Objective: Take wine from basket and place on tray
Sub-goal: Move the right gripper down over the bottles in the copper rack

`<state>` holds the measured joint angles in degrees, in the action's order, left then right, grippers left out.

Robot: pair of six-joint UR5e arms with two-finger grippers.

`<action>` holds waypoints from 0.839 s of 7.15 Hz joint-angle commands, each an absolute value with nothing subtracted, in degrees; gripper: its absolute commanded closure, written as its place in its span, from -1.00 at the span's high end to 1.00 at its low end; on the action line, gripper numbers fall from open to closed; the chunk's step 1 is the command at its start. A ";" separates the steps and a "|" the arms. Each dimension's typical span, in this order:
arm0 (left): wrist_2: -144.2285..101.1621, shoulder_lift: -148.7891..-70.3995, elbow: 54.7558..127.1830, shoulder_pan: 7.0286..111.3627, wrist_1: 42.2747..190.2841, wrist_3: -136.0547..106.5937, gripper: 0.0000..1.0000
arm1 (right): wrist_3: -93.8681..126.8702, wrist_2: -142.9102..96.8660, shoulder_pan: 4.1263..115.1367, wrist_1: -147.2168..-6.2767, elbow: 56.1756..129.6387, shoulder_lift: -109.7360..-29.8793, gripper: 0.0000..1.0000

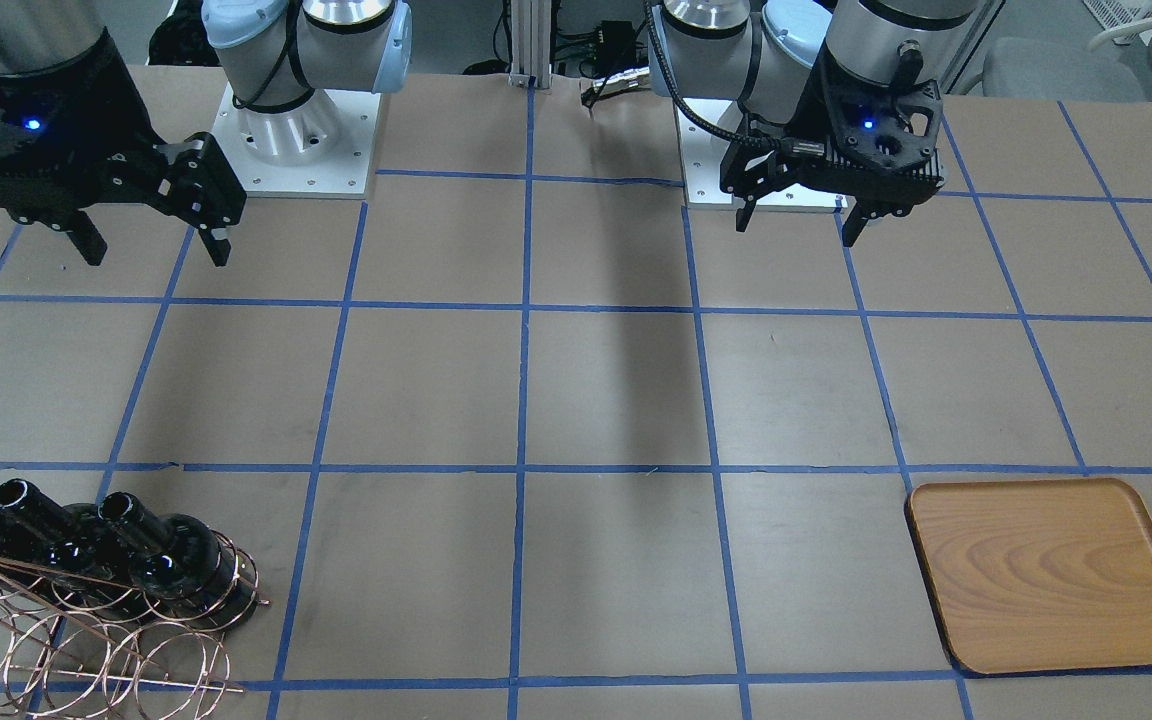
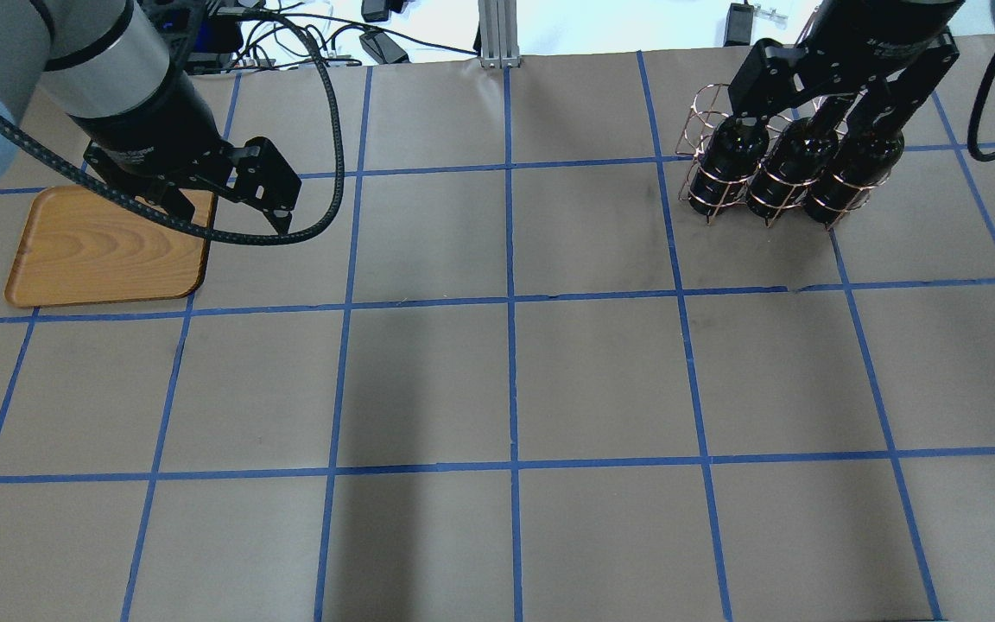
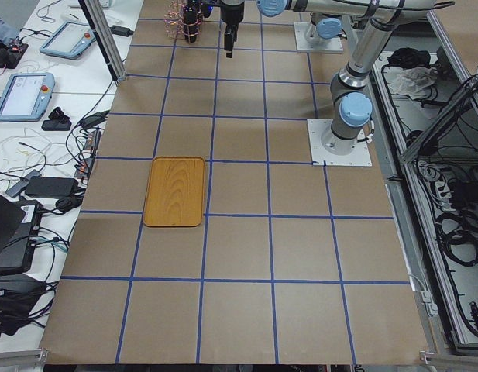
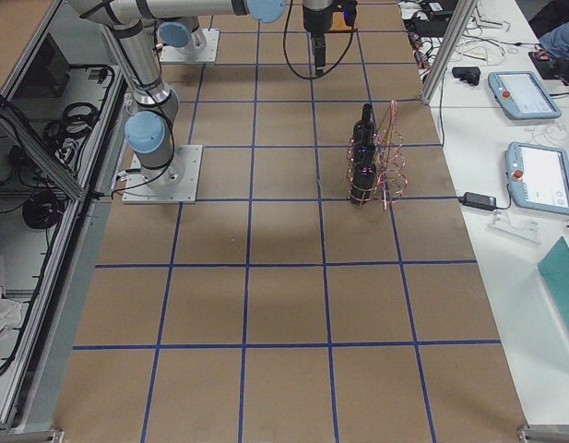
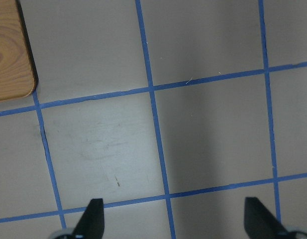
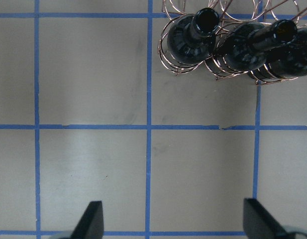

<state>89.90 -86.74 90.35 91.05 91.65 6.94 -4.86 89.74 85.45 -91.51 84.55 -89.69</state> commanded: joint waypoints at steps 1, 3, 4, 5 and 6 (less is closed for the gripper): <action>90.00 -86.75 90.44 91.05 91.58 6.94 1.00 | -11.12 89.73 79.22 -92.80 83.50 -89.30 1.00; 90.00 -86.75 90.44 91.05 91.58 6.94 1.00 | -14.59 89.74 76.82 -98.33 83.50 -85.37 1.00; 89.91 -86.75 90.44 91.05 91.58 6.86 1.00 | -14.94 89.82 76.90 -101.31 83.50 -82.82 1.00; 89.91 -86.75 90.44 91.05 91.58 6.94 1.00 | -16.16 89.65 76.82 -104.73 83.50 -80.36 0.99; 89.91 -86.75 90.44 91.05 91.58 6.86 1.00 | -16.17 89.65 76.90 -106.59 83.50 -78.59 0.64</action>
